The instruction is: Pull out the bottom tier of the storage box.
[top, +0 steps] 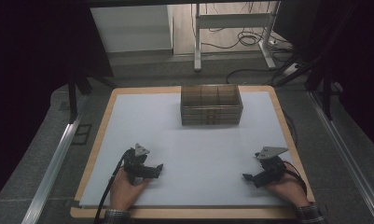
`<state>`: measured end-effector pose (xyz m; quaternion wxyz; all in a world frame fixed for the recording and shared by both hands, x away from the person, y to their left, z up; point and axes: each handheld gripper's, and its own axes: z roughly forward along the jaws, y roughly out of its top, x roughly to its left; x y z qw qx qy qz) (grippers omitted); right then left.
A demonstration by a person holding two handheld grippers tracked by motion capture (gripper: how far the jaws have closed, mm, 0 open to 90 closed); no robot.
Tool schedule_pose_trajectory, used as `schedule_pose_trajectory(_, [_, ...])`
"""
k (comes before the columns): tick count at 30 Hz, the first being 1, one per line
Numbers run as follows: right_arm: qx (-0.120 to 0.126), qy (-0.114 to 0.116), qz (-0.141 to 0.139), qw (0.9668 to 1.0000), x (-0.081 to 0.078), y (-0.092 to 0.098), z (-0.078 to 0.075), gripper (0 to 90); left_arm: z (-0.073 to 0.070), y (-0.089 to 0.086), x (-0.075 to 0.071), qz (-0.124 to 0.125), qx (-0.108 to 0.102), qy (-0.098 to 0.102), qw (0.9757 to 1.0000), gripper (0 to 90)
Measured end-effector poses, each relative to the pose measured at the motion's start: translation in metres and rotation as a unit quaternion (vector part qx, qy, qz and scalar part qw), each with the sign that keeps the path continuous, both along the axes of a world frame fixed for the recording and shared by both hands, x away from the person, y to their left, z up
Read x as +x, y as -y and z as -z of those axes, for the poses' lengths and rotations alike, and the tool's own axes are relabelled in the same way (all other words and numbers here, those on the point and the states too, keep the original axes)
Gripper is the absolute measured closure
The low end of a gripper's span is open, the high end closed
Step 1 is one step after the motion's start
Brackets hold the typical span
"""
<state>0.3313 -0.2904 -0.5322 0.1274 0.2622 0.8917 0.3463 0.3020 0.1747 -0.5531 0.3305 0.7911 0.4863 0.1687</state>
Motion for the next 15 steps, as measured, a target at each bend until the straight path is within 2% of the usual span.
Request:
schedule_pose_trajectory(12, [0.002,-0.002,0.000,1.0000,0.0001,0.0003,-0.0007,0.0,0.0000,0.0000,0.0000,0.000,0.000,0.000,1.0000,0.0])
schedule_pose_trajectory(15, [0.008,-0.001,0.009,0.9999,-0.0007,0.0008,-0.0016,3.6,0.0000,0.0000,0.0000,0.000,0.000,0.000,1.0000,0.0])
